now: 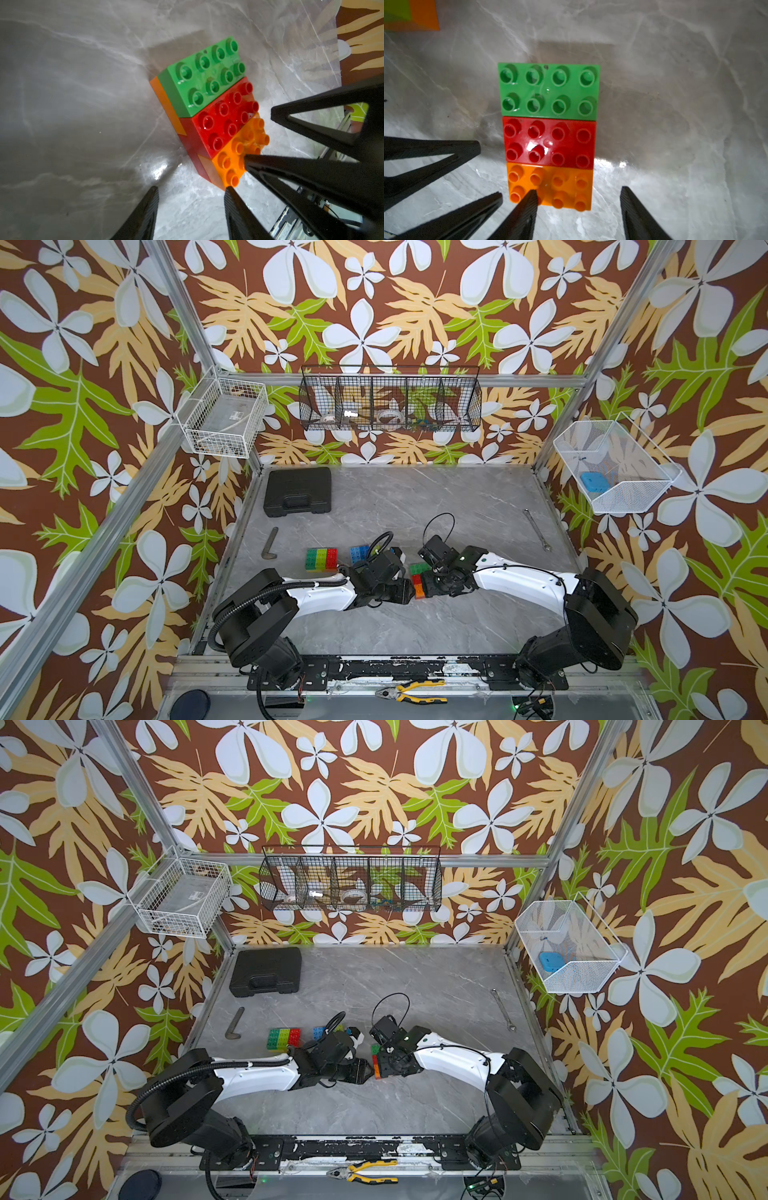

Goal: Assemble a rectangle with lego
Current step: Adjust the lego brick at the center of the board.

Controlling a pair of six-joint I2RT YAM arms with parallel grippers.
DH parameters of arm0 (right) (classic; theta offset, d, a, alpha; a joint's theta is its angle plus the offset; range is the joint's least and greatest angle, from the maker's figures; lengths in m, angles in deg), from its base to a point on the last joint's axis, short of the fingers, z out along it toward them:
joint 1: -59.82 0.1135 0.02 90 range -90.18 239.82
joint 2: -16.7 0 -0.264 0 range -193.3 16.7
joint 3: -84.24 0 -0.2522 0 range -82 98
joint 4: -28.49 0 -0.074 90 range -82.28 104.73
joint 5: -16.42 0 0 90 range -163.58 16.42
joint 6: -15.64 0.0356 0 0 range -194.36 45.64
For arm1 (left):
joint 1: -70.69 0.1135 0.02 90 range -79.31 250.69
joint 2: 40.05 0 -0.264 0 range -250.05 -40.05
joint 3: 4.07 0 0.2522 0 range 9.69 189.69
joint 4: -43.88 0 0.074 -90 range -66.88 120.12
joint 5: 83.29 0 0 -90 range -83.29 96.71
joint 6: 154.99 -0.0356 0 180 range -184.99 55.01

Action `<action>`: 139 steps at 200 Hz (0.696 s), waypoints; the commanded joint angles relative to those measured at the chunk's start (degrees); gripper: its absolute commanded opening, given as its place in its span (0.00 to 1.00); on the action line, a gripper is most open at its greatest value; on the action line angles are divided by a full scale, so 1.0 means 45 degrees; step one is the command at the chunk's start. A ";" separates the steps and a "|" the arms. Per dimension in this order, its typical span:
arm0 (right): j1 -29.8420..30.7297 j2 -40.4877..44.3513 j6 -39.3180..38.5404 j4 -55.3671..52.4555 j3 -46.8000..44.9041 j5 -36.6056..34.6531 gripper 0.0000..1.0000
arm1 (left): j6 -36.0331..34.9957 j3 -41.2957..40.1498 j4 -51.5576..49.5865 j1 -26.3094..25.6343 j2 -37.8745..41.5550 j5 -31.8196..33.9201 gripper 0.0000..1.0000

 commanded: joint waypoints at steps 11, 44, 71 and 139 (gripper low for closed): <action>0.0038 -0.0145 0.0082 -0.0370 -0.0235 -0.0247 0.62 | 0.0032 0.0107 0.0351 -0.0024 -0.0039 -0.0092 0.53; 0.0120 -0.0388 0.0063 -0.0428 -0.0213 -0.0300 0.61 | -0.0024 0.0225 0.0419 -0.0022 -0.0280 -0.0111 0.51; 0.0109 -0.0138 -0.0259 -0.0663 0.0531 -0.0579 0.67 | -0.0222 0.0215 0.0111 -0.0014 0.0196 0.0184 0.52; 0.1106 0.1806 0.1542 -0.1399 0.0332 0.0306 0.49 | -0.1264 0.0546 -0.1671 0.1151 0.3025 0.1729 0.59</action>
